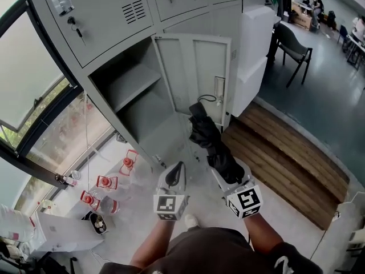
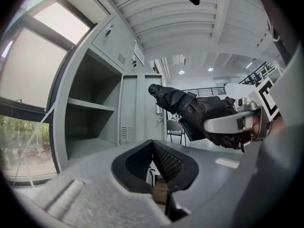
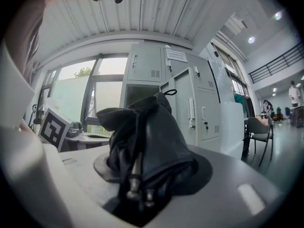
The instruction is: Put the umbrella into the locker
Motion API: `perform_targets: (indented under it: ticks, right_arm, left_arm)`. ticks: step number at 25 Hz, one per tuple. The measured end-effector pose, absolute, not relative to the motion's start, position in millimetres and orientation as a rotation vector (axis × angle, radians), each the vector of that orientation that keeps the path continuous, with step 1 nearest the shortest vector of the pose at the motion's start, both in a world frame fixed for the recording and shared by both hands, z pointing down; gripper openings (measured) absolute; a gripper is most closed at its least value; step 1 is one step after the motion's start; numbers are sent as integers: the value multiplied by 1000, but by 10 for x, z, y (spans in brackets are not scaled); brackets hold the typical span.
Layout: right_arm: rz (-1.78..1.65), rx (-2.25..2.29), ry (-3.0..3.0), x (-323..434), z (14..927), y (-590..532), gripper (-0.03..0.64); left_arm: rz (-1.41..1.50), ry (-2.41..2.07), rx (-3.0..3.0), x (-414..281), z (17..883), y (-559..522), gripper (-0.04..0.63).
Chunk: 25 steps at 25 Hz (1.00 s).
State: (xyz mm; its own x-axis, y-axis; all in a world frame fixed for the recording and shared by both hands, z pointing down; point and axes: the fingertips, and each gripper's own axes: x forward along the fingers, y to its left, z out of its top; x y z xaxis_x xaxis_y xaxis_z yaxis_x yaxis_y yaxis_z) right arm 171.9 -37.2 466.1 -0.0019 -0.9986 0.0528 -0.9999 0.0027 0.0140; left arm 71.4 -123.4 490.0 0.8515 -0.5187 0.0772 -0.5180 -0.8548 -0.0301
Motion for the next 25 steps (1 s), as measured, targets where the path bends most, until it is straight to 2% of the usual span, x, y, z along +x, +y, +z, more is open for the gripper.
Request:
perform_targets:
  ticks: [11, 25]
  right_arm:
    - [106, 2141, -2225, 1445, 4750, -1271, 233]
    - [188, 2034, -2253, 1240, 4968, -1790, 233]
  left_arm:
    - [-80, 909, -2992, 372, 4869, -2132, 5]
    - [-77, 1046, -2981, 1, 4985, -2566, 5]
